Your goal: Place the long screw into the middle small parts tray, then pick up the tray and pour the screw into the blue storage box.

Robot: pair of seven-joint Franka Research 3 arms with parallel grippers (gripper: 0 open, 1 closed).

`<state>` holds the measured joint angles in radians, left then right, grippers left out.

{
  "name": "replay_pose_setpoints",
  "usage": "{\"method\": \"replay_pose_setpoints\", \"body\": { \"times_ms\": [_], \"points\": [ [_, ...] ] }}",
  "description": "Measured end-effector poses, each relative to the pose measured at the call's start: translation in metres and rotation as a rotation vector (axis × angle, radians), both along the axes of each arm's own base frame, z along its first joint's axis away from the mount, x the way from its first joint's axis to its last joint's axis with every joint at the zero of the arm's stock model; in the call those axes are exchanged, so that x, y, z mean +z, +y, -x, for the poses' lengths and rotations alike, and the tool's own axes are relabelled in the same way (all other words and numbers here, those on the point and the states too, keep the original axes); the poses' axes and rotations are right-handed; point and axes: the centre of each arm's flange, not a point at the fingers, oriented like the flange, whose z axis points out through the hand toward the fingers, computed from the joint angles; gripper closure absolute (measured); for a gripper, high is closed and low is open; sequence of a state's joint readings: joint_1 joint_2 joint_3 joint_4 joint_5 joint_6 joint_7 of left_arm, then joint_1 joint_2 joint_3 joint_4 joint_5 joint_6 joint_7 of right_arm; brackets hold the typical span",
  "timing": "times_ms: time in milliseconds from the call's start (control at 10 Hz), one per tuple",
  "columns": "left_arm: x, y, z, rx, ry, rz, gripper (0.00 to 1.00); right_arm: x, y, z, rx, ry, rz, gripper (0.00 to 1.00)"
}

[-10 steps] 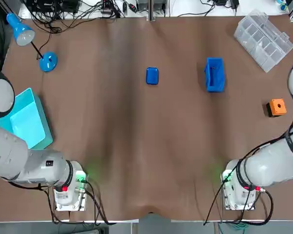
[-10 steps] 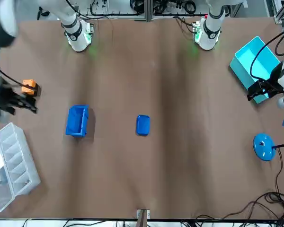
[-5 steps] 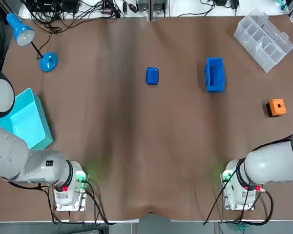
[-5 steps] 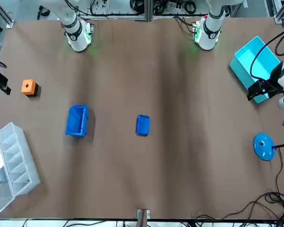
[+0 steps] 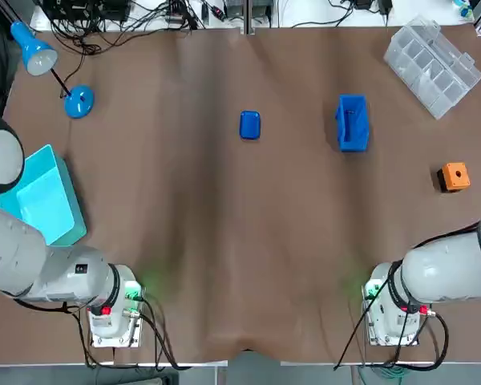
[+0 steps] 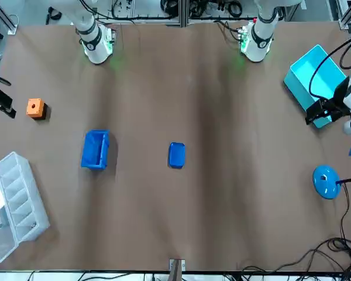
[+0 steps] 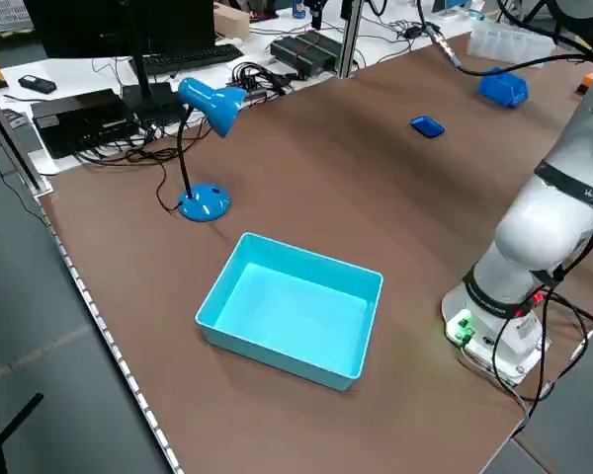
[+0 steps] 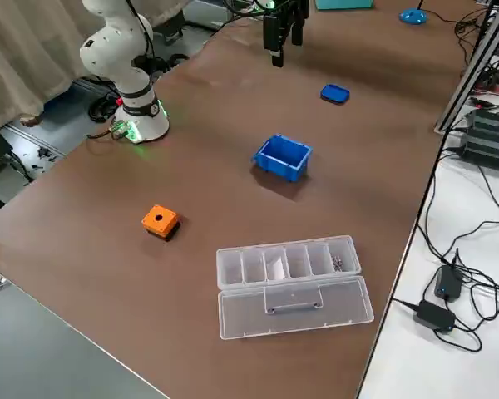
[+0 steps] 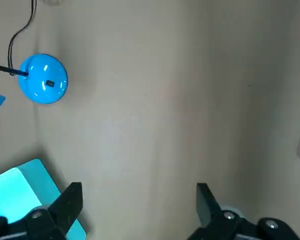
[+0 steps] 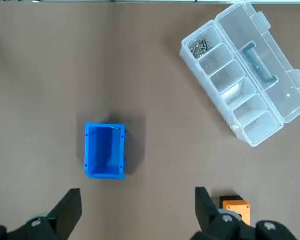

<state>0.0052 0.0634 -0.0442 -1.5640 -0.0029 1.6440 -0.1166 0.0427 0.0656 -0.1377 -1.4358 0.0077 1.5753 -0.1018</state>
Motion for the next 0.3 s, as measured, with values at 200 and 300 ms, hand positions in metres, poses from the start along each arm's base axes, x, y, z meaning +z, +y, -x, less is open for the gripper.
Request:
{"method": "replay_pose_setpoints", "body": {
  "times_ms": [200,300],
  "points": [
    [-0.0011,0.0001,-0.0005,0.0,0.002,0.0,0.0,-0.0027,-0.001,0.003,-0.037,0.028,-0.005,0.0],
    [-0.0018,0.0001,-0.0008,0.0,0.003,0.0,0.0,-0.0031,-0.0018,0.0035,-0.045,0.032,-0.005,0.0]
  ]
}}
